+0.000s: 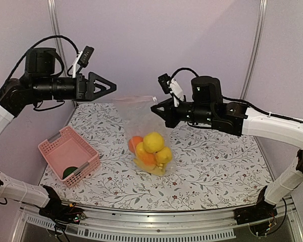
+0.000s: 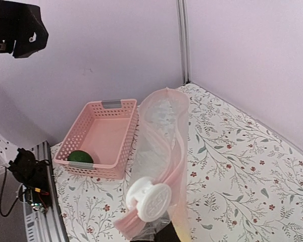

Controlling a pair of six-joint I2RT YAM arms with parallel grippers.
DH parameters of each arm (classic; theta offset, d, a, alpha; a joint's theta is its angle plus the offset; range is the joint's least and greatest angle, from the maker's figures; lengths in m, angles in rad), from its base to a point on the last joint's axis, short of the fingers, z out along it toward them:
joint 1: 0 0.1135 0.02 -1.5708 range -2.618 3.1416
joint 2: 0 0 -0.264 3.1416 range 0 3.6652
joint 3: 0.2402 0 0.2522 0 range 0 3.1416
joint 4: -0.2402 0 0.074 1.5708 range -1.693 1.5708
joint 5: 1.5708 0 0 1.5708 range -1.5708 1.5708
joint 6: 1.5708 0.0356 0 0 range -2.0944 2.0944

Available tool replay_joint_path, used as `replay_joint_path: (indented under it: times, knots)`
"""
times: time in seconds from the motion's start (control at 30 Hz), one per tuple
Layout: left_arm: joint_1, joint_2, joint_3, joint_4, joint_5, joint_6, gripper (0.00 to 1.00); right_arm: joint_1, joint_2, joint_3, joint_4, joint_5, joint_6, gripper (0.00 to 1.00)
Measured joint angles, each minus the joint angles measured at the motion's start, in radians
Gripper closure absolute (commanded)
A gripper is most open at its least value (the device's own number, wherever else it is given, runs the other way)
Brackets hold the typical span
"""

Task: Place the food in the zip-top bag and seal the zipper
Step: Pass from the left arm to the right, then pass from the right arm to the left

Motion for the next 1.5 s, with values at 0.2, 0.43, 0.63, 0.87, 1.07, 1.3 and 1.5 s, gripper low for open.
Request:
replay_joint_path:
  times: [0.2, 0.43, 0.63, 0.87, 1.07, 1.3, 1.5]
  knots:
    - [-0.007, -0.03, -0.006, -0.001, 0.111, 0.254, 0.14, -0.063, -0.014, 0.008, -0.04, -0.329, 0.104, 1.0]
    - [-0.058, 0.028, -0.013, 0.0, 0.178, 0.445, 0.26, -0.067, -0.014, 0.056, -0.096, -0.581, 0.153, 1.0]
    - [-0.101, 0.099, -0.01, 0.001, 0.208, 0.509, 0.25, -0.067, -0.011, 0.062, -0.113, -0.688, 0.185, 1.0]
    - [-0.135, 0.146, -0.01, -0.002, 0.202, 0.526, 0.25, -0.067, -0.002, 0.062, -0.119, -0.747, 0.208, 1.0]
    - [-0.149, 0.195, -0.007, -0.012, 0.204, 0.535, 0.54, -0.067, -0.001, 0.062, -0.123, -0.773, 0.211, 1.0]
    - [-0.153, 0.239, -0.002, -0.026, 0.227, 0.529, 0.9, -0.068, 0.001, 0.062, -0.13, -0.77, 0.211, 1.0]
    - [-0.154, 0.236, 0.0, -0.031, 0.232, 0.525, 1.0, -0.069, 0.001, 0.059, -0.143, -0.743, 0.208, 0.93]
